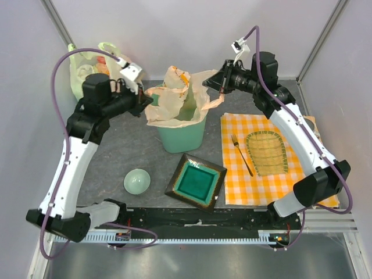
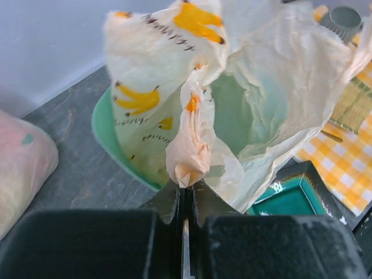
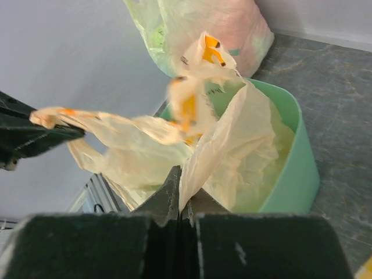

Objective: Put the trash bags into the trash bin

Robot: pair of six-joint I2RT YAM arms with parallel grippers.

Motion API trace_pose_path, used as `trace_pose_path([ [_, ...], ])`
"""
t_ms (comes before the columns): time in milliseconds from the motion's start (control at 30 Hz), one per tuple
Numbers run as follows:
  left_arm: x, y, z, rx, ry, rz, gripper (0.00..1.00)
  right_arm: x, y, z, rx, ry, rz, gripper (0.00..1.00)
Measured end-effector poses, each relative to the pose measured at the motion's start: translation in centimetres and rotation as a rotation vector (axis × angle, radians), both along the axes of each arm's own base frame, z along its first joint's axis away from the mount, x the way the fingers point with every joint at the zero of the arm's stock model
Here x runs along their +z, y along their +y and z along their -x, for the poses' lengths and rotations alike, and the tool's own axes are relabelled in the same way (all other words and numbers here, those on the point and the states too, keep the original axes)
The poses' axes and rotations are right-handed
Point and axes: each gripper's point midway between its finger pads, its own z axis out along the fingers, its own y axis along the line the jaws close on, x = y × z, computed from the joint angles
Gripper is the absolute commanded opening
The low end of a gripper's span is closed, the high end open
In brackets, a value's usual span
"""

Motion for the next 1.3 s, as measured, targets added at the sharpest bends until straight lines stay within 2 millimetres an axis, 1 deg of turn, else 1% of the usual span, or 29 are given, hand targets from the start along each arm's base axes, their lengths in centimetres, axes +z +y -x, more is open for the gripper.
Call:
trace_pose_path([
  [100, 0.0, 3.5, 0.6, 0.090, 0.014, 0.054, 0.02, -0.7, -1.7, 0.4, -0.006, -0.009, 0.050, 0.00],
  [167, -0.9, 5.5, 1.0, 0.144, 0.043, 0.078, 0.02, -1.6, -2.8, 0.9, -0.006, -0.010, 0.089, 0.00],
  [233, -2.1, 6.9, 1.2, 0.184, 0.075, 0.091, 0.02, -3.2, -3.9, 1.5, -0.004, 0.000, 0.131, 0.00],
  [300, -3.6, 7.9, 1.4, 0.219, 0.114, 0.093, 0.02, -5.0, -4.4, 2.0, 0.007, 0.018, 0.170, 0.00],
  [367, -5.6, 8.6, 1.5, 0.246, 0.158, 0.092, 0.02, -7.3, -4.6, 2.5, 0.026, 0.049, 0.209, 0.00],
  [433, -7.9, 9.4, 1.6, 0.279, 0.210, 0.085, 0.02, -9.5, -4.7, 2.6, 0.041, 0.081, 0.244, 0.00],
  [467, -8.8, 9.9, 1.5, 0.296, 0.229, 0.082, 0.02, -10.5, -4.8, 2.7, 0.049, 0.094, 0.261, 0.00],
  [533, -10.9, 10.9, 1.3, 0.340, 0.275, 0.074, 0.02, -12.2, -5.1, 2.6, 0.059, 0.111, 0.289, 0.00],
  [567, -11.6, 11.4, 1.2, 0.358, 0.286, 0.071, 0.02, -13.0, -5.2, 2.6, 0.063, 0.118, 0.302, 0.00],
  [667, -14.2, 11.9, 1.1, 0.381, 0.331, 0.066, 0.02, -15.0, -5.6, 2.9, 0.078, 0.127, 0.333, 0.00],
  [833, -17.1, 12.0, 1.1, 0.384, 0.364, 0.061, 0.02, -17.5, -6.0, 3.3, 0.095, 0.131, 0.366, 0.00],
  [933, -18.6, 12.2, 0.9, 0.401, 0.380, 0.060, 0.02, -18.1, -6.2, 3.0, 0.088, 0.112, 0.378, 0.00],
  [1067, -20.1, 12.3, 0.1, 0.414, 0.405, 0.065, 0.02, -17.9, -6.2, 1.7, 0.062, 0.066, 0.383, 0.00],
  [1133, -20.6, 12.3, -0.4, 0.415, 0.417, 0.064, 0.02, -18.2, -6.0, 1.1, 0.058, 0.058, 0.382, 0.00],
  [1167, -20.9, 12.3, -0.6, 0.414, 0.423, 0.063, 0.06, -18.3, -6.0, 0.9, 0.057, 0.057, 0.382, 0.00],
  [1200, -21.0, 12.3, -0.7, 0.413, 0.427, 0.063, 0.31, -18.5, -6.0, 0.8, 0.056, 0.058, 0.382, 0.01],
  [1233, -21.0, 12.3, -0.6, 0.412, 0.427, 0.064, 0.47, -18.6, -6.0, 0.8, 0.056, 0.059, 0.383, 0.07],
  [1267, -20.8, 12.4, -0.7, 0.407, 0.418, 0.059, 0.58, -18.6, -6.0, 0.7, 0.054, 0.058, 0.384, 0.11],
  [1300, -20.5, 12.5, -0.6, 0.401, 0.413, 0.060, 0.77, -18.5, -6.0, 0.7, 0.053, 0.057, 0.383, 0.23],
])
